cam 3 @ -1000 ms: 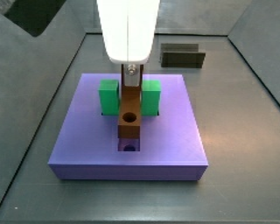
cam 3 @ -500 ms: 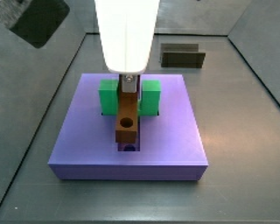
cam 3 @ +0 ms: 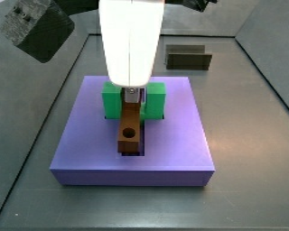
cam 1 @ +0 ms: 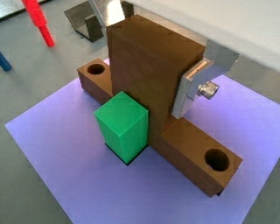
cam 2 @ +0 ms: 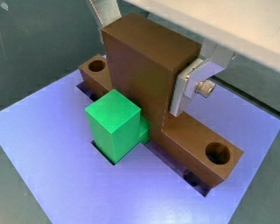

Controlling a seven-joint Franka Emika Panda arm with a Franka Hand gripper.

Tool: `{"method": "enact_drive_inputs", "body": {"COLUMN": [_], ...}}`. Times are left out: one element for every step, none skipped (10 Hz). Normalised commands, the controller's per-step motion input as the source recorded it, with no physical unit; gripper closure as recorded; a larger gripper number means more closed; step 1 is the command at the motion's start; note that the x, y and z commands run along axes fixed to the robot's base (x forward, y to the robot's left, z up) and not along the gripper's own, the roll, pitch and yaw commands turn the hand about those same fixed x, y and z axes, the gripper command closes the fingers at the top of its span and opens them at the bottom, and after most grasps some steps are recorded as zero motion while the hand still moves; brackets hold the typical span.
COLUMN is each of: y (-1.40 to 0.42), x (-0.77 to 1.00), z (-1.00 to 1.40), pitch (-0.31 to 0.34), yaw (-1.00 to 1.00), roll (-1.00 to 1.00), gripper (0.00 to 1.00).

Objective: Pick up the brown object. Move up. Move to above the board. Insert the brown object.
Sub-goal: Insert the brown object.

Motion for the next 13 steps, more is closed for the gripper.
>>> {"method": "enact_drive_inputs", "body": {"y": [-0.01, -0.09, -0.07, -0.05, -0.07, -0.06, 0.0, 0.0, 0.0, 0.0, 0.02, 0.0, 0.0], "x": [0.0, 0.07, 0.13, 0.18, 0.19, 0.14, 0.01, 0.0, 0.0, -0.02, -0.12, -0.1, 0.0], "z": [-0.17, -0.11, -0.15, -0.13, -0.11, -0.12, -0.15, -0.19, -0.24, -0.39, -0.65, -0.65, 0.0], "pitch": [-0.026, -0.013, -0.013, 0.0, 0.0, 0.0, 0.0, 0.0, -0.023, -0.081, -0.177, -0.169, 0.0], "yaw": [0.0, 0.0, 0.0, -0.01, -0.02, 0.0, 0.0, 0.0, 0.0, 0.0, 0.0, 0.0, 0.0], "roll": [-0.02, -0.03, -0.02, -0.01, 0.0, 0.0, 0.0, 0.0, 0.0, 0.0, 0.0, 0.0, 0.0], "gripper": [1.0, 1.0, 1.0, 1.0, 1.0, 1.0, 1.0, 1.0, 1.0, 1.0, 1.0, 1.0, 1.0]}}
